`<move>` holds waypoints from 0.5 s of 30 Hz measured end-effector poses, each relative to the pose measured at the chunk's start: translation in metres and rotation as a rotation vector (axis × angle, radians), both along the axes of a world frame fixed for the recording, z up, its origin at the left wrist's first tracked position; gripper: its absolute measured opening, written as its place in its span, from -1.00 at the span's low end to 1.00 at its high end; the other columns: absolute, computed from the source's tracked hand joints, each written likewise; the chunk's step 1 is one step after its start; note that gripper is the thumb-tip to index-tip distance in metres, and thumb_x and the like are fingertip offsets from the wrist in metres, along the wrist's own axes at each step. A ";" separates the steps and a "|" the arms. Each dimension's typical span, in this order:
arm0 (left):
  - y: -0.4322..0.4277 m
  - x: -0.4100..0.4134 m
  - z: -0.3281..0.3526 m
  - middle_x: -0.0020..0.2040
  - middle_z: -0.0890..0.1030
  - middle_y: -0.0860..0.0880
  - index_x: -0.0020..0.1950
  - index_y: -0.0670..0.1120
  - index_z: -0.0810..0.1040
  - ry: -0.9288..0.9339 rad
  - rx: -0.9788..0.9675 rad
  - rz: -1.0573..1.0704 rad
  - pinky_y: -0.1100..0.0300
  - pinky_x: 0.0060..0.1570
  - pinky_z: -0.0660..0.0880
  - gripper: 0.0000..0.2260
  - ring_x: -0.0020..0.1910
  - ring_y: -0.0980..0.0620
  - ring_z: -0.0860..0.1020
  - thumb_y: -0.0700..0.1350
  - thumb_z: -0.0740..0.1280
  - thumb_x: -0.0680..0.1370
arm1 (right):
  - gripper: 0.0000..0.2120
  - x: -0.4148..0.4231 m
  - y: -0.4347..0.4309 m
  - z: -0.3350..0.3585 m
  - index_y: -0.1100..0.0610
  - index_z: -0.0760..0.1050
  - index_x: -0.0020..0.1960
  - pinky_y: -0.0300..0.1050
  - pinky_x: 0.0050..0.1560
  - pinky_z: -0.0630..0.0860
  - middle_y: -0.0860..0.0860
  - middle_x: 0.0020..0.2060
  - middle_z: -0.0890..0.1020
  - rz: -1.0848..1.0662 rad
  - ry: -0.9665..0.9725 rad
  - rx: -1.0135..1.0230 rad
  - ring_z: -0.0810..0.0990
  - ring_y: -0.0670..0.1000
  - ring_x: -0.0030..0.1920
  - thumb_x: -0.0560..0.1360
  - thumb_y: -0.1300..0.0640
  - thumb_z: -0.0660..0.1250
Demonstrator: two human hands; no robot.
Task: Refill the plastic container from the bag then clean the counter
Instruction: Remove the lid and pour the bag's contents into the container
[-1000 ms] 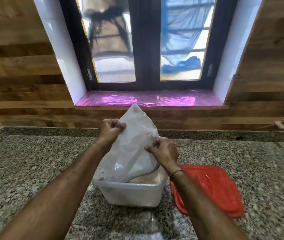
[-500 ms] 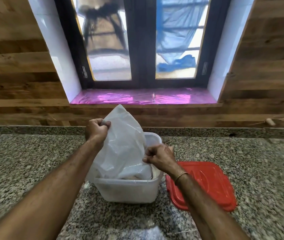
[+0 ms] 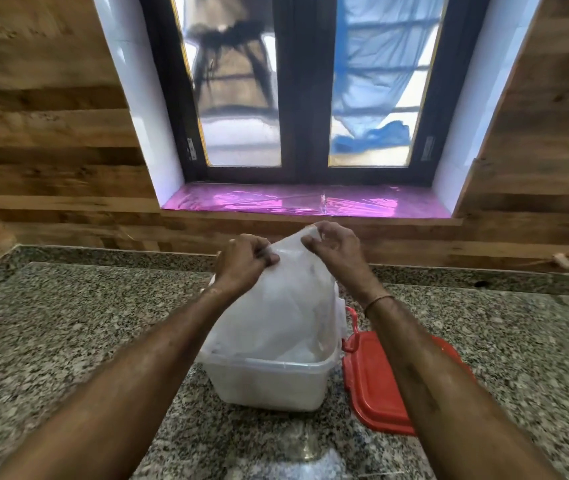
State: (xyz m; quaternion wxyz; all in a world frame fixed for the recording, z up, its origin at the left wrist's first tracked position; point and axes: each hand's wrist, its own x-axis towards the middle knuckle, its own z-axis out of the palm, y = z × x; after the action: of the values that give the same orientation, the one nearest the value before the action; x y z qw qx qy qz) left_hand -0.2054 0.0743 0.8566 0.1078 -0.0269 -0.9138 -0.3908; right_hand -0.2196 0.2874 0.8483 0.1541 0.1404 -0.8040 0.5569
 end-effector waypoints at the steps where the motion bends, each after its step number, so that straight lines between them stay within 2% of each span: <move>1: 0.002 0.000 0.000 -0.37 0.61 0.12 -0.36 0.16 0.61 0.014 -0.043 0.003 -0.01 -0.11 0.59 -0.87 -0.13 -0.09 0.68 0.13 0.46 0.37 | -0.77 -0.003 -0.001 0.005 0.10 0.61 -0.12 0.05 -0.11 0.58 -0.05 -0.21 0.62 0.015 -0.011 0.013 0.55 -0.08 -0.17 0.48 -0.07 0.49; 2: 0.004 0.001 -0.001 -0.36 0.61 0.11 -0.35 0.13 0.61 0.025 -0.067 0.006 0.00 -0.11 0.58 -0.85 -0.12 -0.09 0.68 0.10 0.48 0.40 | -0.72 -0.008 -0.001 0.007 0.14 0.55 -0.20 -0.02 -0.20 0.49 -0.03 -0.31 0.55 0.021 -0.022 0.031 0.48 -0.09 -0.24 0.46 -0.07 0.49; 4: 0.003 0.003 -0.003 -0.30 0.65 0.11 -0.25 0.07 0.63 0.030 -0.075 0.028 0.02 -0.10 0.60 -0.83 -0.12 -0.06 0.67 0.14 0.46 0.41 | -0.70 -0.012 0.003 0.006 0.15 0.51 -0.24 -0.09 -0.23 0.40 -0.01 -0.34 0.51 0.028 -0.053 0.025 0.44 -0.08 -0.26 0.47 -0.05 0.47; 7: -0.016 0.014 -0.006 -0.08 0.66 0.17 0.01 0.10 0.61 -0.010 -0.264 0.092 0.04 -0.02 0.57 -0.66 -0.05 0.03 0.62 0.29 0.46 0.41 | -0.78 -0.012 0.012 0.001 0.06 0.49 -0.22 -0.16 -0.23 0.41 0.01 -0.28 0.51 0.090 -0.155 -0.190 0.44 -0.06 -0.24 0.57 0.08 0.42; 8: -0.025 0.017 -0.007 -0.07 0.65 0.16 0.03 0.09 0.61 -0.028 -0.315 0.116 0.07 -0.05 0.55 -0.65 -0.05 0.03 0.61 0.29 0.48 0.41 | -0.80 -0.010 0.013 -0.001 0.07 0.49 -0.19 -0.18 -0.25 0.39 0.02 -0.26 0.48 0.106 -0.184 -0.272 0.42 -0.06 -0.24 0.60 0.12 0.40; 11: -0.045 0.021 -0.010 -0.24 0.66 0.12 -0.19 0.01 0.63 -0.060 -0.275 0.160 0.13 -0.22 0.46 -0.74 -0.15 0.00 0.65 0.17 0.55 0.40 | -0.89 -0.008 0.011 -0.008 0.15 0.52 -0.09 -0.15 -0.21 0.42 0.09 -0.22 0.48 0.097 -0.251 -0.344 0.42 -0.05 -0.22 0.60 0.20 0.40; 13: -0.045 0.024 -0.010 -0.28 0.67 0.09 -0.25 -0.03 0.66 -0.061 -0.267 0.157 0.18 -0.28 0.42 -0.78 -0.20 0.01 0.64 0.09 0.58 0.41 | -0.91 -0.012 0.008 -0.012 0.07 0.57 -0.02 -0.04 -0.05 0.53 0.02 -0.11 0.61 -0.001 -0.201 -0.136 0.56 0.00 -0.09 0.55 0.17 0.47; 14: -0.041 0.025 -0.009 -0.27 0.68 0.08 -0.25 -0.03 0.67 -0.053 -0.281 0.146 0.19 -0.30 0.41 -0.79 -0.19 0.02 0.64 0.06 0.58 0.41 | -0.79 -0.012 0.005 -0.012 -0.02 0.58 0.09 0.04 0.10 0.54 -0.02 0.01 0.65 -0.089 -0.125 0.078 0.60 0.02 0.05 0.50 0.11 0.51; 15: -0.036 0.026 -0.008 -0.25 0.70 0.06 -0.25 -0.02 0.68 -0.030 -0.304 0.134 0.18 -0.28 0.42 -0.81 -0.18 0.02 0.65 0.05 0.58 0.42 | -0.64 -0.011 0.000 -0.009 -0.10 0.55 0.22 0.14 0.27 0.46 -0.04 0.15 0.64 -0.157 -0.019 0.331 0.57 0.03 0.20 0.47 0.02 0.54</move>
State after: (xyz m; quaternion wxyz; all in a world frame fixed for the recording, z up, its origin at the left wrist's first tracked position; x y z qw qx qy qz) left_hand -0.1797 0.0380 0.8488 0.1144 0.0238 -0.9636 -0.2403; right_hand -0.2307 0.2872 0.8390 0.1644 0.0954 -0.8945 0.4045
